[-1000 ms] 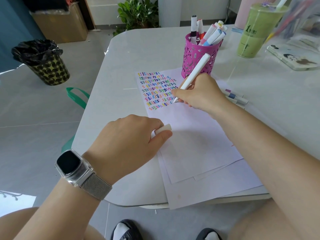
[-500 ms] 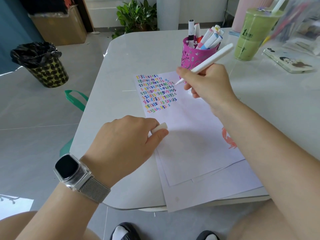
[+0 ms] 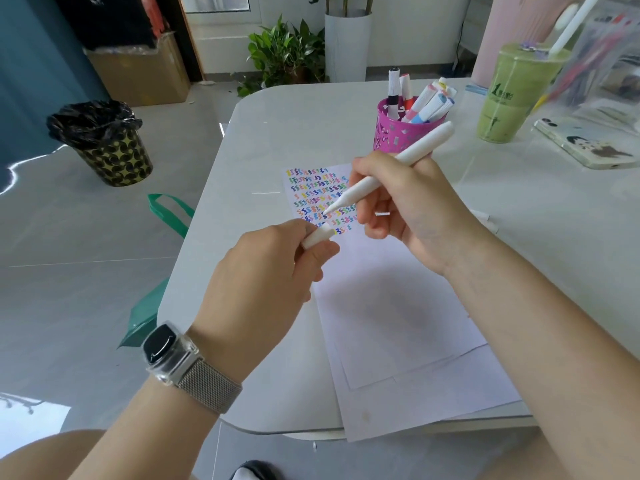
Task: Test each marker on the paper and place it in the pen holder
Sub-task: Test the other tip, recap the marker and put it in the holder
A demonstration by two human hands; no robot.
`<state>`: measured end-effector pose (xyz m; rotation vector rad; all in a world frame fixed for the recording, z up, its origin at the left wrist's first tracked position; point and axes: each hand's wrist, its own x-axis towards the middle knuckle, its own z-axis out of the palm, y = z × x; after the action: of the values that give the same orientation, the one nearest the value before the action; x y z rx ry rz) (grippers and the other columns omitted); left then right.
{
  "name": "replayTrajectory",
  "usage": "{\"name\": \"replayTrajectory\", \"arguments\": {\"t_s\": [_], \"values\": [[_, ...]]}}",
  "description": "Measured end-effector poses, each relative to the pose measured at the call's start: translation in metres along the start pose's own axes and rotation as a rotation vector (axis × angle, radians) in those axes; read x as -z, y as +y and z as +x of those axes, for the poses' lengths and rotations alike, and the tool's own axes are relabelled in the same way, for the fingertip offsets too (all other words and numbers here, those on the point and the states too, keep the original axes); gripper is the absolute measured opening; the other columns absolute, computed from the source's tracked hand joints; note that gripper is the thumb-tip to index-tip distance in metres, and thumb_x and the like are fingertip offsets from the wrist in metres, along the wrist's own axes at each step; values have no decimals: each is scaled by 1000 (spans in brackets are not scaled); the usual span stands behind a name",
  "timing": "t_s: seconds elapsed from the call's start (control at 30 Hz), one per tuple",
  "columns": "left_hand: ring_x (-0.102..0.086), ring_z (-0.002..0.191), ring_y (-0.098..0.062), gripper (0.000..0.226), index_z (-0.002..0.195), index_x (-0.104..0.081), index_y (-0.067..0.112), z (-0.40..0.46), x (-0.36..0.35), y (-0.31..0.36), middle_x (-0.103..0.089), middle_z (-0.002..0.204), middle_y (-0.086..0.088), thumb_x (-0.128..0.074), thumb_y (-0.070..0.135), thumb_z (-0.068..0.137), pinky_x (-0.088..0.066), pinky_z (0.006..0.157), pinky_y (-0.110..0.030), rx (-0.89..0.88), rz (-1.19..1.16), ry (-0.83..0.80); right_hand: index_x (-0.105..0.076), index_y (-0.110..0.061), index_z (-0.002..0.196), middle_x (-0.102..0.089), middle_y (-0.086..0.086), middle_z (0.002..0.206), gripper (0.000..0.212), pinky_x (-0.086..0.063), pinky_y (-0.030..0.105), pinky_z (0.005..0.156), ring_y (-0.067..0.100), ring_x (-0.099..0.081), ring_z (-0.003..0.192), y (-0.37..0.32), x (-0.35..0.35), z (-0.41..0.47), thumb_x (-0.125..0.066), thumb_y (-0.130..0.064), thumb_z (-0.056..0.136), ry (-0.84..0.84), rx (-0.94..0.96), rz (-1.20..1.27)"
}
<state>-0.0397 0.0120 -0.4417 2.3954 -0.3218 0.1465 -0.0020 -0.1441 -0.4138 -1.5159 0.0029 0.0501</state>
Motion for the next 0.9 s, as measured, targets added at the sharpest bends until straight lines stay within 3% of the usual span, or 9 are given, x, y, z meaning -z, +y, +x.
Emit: {"name": "replayTrajectory", "arguments": {"t_s": [0.23, 0.33, 0.5, 0.6, 0.7, 0.77, 0.9], "values": [[-58, 48, -1, 24, 69, -53, 28, 0, 4, 2, -64, 60, 17, -50, 42, 88, -39, 47, -15, 8, -51, 28, -56, -11, 50, -48, 5, 40, 37, -30, 19, 38, 15, -40, 40, -2, 4, 3, -50, -10, 87, 21, -6, 86], [-56, 46, -1, 24, 70, -55, 26, 2, 6, 2, -61, 61, 27, -50, 41, 88, -38, 46, -12, 9, -82, 38, -55, -11, 51, -46, 5, 39, 37, -29, 19, 38, 16, -38, 41, -1, 4, 3, -49, -9, 87, -4, -11, 91], [-58, 48, -2, 22, 70, -54, 28, 0, 6, 5, -63, 58, 16, -51, 40, 88, -38, 47, -12, -20, -108, 9, -55, -9, 62, -48, 1, 40, 30, -32, 21, 40, 13, -41, 40, 3, -2, -1, -54, -12, 92, -116, 2, -26], [-57, 48, -2, 24, 70, -55, 27, -1, 6, 6, -62, 59, 24, -49, 40, 90, -38, 47, -12, -33, -85, 6, -54, -10, 63, -50, -1, 40, 29, -34, 21, 39, 11, -44, 40, 5, -4, -3, -60, -16, 91, -144, 10, -35], [-58, 51, -6, 25, 76, -61, 23, 0, 5, 6, -64, 63, 18, -49, 40, 90, -42, 47, -18, -63, -88, 40, -54, -15, 58, -51, -2, 41, 33, -31, 19, 40, 9, -43, 39, 5, -3, -3, -68, -23, 86, -113, -1, -23], [-58, 52, -8, 23, 80, -63, 23, 0, 5, 6, -63, 58, 11, -51, 39, 90, -48, 53, -30, -82, -83, 74, -51, -18, 55, -49, -3, 42, 35, -28, 19, 42, 9, -41, 40, 5, -2, -3, -73, -25, 81, -83, -9, -16], [-57, 50, -10, 20, 79, -63, 21, -1, 6, 7, -62, 54, 9, -53, 35, 90, -50, 54, -37, -94, -69, 104, -41, -21, 46, -43, -3, 39, 47, -25, 19, 44, 11, -35, 43, 8, -6, -4, -73, -15, 81, -57, -64, 76]]}}
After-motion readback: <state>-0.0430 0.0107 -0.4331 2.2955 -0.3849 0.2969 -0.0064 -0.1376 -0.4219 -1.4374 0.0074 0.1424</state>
